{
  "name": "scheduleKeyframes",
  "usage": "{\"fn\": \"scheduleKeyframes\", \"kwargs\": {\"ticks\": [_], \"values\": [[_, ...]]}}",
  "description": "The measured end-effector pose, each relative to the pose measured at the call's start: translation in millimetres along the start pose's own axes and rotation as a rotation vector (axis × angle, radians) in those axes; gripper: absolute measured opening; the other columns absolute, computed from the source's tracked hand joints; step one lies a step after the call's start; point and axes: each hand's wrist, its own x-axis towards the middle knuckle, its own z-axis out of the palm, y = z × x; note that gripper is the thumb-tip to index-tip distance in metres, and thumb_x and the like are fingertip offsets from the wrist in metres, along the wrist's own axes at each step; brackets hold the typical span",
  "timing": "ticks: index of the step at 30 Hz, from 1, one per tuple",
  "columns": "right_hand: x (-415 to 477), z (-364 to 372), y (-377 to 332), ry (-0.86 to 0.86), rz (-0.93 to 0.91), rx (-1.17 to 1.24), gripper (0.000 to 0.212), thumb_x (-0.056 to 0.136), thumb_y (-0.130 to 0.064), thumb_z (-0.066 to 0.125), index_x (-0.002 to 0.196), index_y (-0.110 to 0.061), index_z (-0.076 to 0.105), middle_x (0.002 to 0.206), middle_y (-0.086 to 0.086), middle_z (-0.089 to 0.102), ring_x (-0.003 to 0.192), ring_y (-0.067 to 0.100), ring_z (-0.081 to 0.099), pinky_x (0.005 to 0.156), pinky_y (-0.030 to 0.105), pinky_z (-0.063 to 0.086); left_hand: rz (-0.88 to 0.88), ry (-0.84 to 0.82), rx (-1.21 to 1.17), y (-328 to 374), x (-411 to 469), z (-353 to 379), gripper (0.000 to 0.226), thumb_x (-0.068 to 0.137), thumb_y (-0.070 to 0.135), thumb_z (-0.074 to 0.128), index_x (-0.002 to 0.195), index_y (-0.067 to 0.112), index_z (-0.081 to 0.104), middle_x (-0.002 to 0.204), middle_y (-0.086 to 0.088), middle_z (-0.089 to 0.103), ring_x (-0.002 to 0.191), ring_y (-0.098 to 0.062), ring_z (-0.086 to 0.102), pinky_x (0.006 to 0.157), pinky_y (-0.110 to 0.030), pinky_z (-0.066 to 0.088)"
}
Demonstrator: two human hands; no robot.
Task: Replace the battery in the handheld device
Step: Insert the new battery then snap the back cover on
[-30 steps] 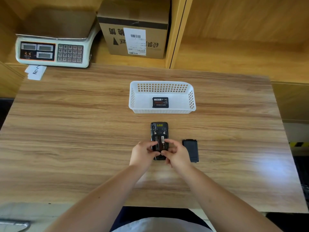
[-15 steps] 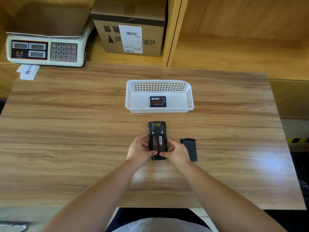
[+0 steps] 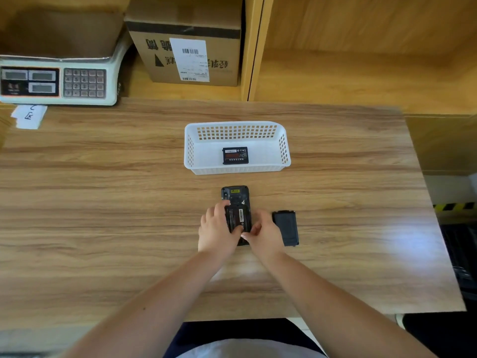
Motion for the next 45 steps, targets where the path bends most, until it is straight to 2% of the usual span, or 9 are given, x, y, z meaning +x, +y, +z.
{"fn": "scheduleKeyframes", "kwargs": {"ticks": [4,8,12,15,21,26,30,35,45], "values": [[-7,-17,23,0.099,-0.176,-0.054,0.035,0.087,-0.004,0.056,0.119,-0.017,0.058,0.113,-0.002,0.056,0.093,0.001,0.054,0.085,0.01,0.044,0.146,-0.015,-0.108,27,-11,10,0.047,0.094,0.019,0.051,0.14,0.024,0.041,0.141,0.0,0.047,0.132,-0.022,0.04,0.11,-0.039,0.034],[-11,-44,50,0.158,-0.173,-0.114,0.05,0.085,0.002,0.055,0.133,-0.01,0.051,0.146,0.009,0.041,0.143,0.022,0.027,0.114,0.02,0.018,0.209,-0.252,-0.158,46,-17,28,0.052,0.098,0.018,0.043,0.147,0.028,0.033,0.161,0.0,0.022,0.15,-0.014,0.011,0.114,-0.028,0.022],[-13,-61,70,0.133,-0.057,-0.173,0.065,0.09,-0.014,0.052,0.15,-0.016,0.025,0.155,0.002,0.032,0.149,0.03,0.006,0.119,0.043,0.017,0.063,-0.474,-0.248,64,-19,53,0.066,0.091,0.02,0.044,0.151,0.033,0.02,0.162,-0.008,0.006,0.15,-0.025,0.004,0.107,-0.029,0.022],[-16,-66,76,0.051,-0.011,-0.2,0.068,0.095,-0.019,0.046,0.153,-0.015,0.011,0.159,0.004,0.023,0.148,0.031,-0.004,0.12,0.045,0.007,-0.067,-0.537,-0.261,73,-18,67,0.083,0.085,0.014,0.047,0.154,0.033,0.006,0.164,-0.007,-0.005,0.149,-0.027,-0.015,0.119,-0.047,0.006],[-18,-68,75,-0.069,0.012,-0.248,0.064,0.098,-0.017,0.034,0.153,-0.015,0.001,0.161,0.004,0.014,0.148,0.028,-0.011,0.119,0.045,-0.008,-0.157,-0.617,-0.328,92,-22,75,0.101,0.082,-0.002,0.052,0.153,0.023,-0.015,0.161,-0.003,-0.024,0.147,-0.019,-0.024,0.12,-0.042,-0.001],[-15,-70,80,-0.067,0.019,-0.032,0.059,0.099,-0.028,0.035,0.153,-0.019,0.012,0.158,0.001,0.024,0.149,0.02,-0.002,0.119,0.038,-0.007,-0.284,-0.564,-0.636,98,-17,75,0.089,0.085,-0.005,0.047,0.155,0.027,0.003,0.159,-0.001,0.017,0.143,-0.022,0.021,0.106,-0.03,0.024],[-17,-73,71,0.116,0.058,0.174,0.045,0.092,-0.025,0.053,0.137,-0.026,0.048,0.118,-0.002,0.068,0.109,0.016,0.063,0.09,0.032,0.052,-0.331,-0.456,-0.759,91,-16,73,0.071,0.087,0.003,0.046,0.15,0.026,0.023,0.148,0.002,0.036,0.131,-0.024,0.035,0.096,-0.032,0.026],[-5,-78,58,0.281,0.153,0.224,0.04,0.085,-0.005,0.064,0.123,-0.017,0.058,0.103,-0.003,0.067,0.095,0.013,0.063,0.074,0.017,0.047,-0.394,-0.302,-0.722,86,-7,67,0.06,0.094,0.011,0.05,0.149,0.026,0.031,0.135,0.008,0.051,0.116,-0.013,0.044,0.093,-0.03,0.03],[17,-96,30,0.168,0.07,0.461,0.052,0.08,0.001,0.067,0.113,-0.038,0.06,0.094,0.011,0.069,0.089,0.026,0.066,0.075,0.032,0.055,-0.274,-0.156,-0.684,87,21,31,0.021,0.095,0.027,0.06,0.116,0.031,0.061,0.104,0.001,0.069,0.094,-0.014,0.068,0.085,-0.033,0.057]]}}
